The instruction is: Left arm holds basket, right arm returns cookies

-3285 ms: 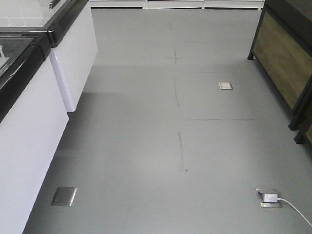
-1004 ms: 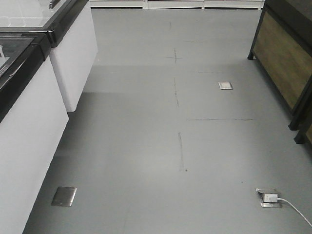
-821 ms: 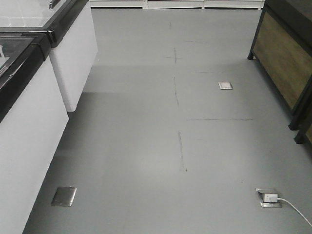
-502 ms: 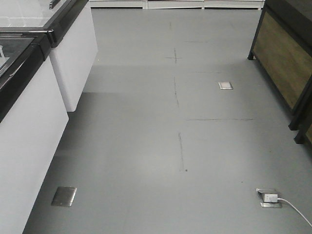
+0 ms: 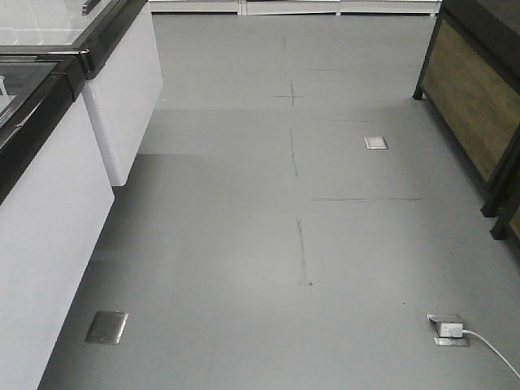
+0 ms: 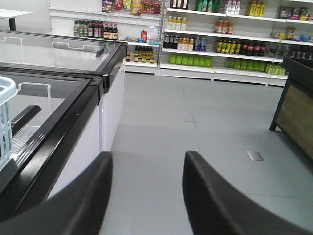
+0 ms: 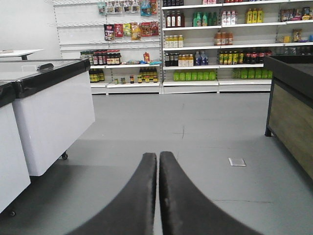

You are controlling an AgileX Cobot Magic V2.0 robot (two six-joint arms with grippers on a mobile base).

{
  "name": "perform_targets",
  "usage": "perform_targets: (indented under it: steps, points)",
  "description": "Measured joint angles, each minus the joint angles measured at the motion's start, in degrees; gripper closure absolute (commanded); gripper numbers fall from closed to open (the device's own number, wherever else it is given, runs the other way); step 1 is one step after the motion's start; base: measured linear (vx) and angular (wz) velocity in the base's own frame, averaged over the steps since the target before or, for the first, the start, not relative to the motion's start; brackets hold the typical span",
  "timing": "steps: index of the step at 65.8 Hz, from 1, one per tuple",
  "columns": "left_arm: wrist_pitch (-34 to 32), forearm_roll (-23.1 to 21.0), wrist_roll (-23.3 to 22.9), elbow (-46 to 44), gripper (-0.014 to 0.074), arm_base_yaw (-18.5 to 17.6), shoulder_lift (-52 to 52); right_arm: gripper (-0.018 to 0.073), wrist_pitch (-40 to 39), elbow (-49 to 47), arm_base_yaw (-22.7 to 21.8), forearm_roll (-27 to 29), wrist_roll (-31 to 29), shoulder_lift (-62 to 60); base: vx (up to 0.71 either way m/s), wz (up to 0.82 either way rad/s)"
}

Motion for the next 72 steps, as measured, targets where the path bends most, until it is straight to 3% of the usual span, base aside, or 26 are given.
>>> perform_targets:
  steps: [11,22,32,44,51,63,72]
  points:
    - [-0.05,-0.09,-0.04,0.0,0.0177,0.0,0.0,0.0566,0.0,0.0,0.0,0.0,0.0,0.0,0.0,0.0]
    - [1.37,-3.14,-0.71,-0.04,0.0182,0.0,0.07,0.0566,0.0,0.0,0.0,0.0,0.0,0.0,0.0,0.0]
    - [2.52,-5.03,-9.95,-2.31,0.0188,0.0,3.22,0.0566,0.0,0.0,0.0,0.0,0.0,0.0,0.0,0.0]
    - [4.68,-2.72,-23.01,-8.44,0.0188,0.0,16.1,0.0566,0.0,0.0,0.0,0.0,0.0,0.0,0.0,0.0]
    - [6.91,-2.23,-27.69,-14.04,0.0188,0.0,24.84,0.0566,0.0,0.0,0.0,0.0,0.0,0.0,0.0,0.0]
    - [11.33,-2.97,-31.02,-26.92,0.0188,1.18,37.42,0.0566,0.0,0.0,0.0,0.0,0.0,0.0,0.0,0.0]
    - [21.49,-5.05,-30.61,-38.0,0.0188,8.35,43.72,0.0566,0.0,0.0,0.0,0.0,0.0,0.0,0.0,0.0]
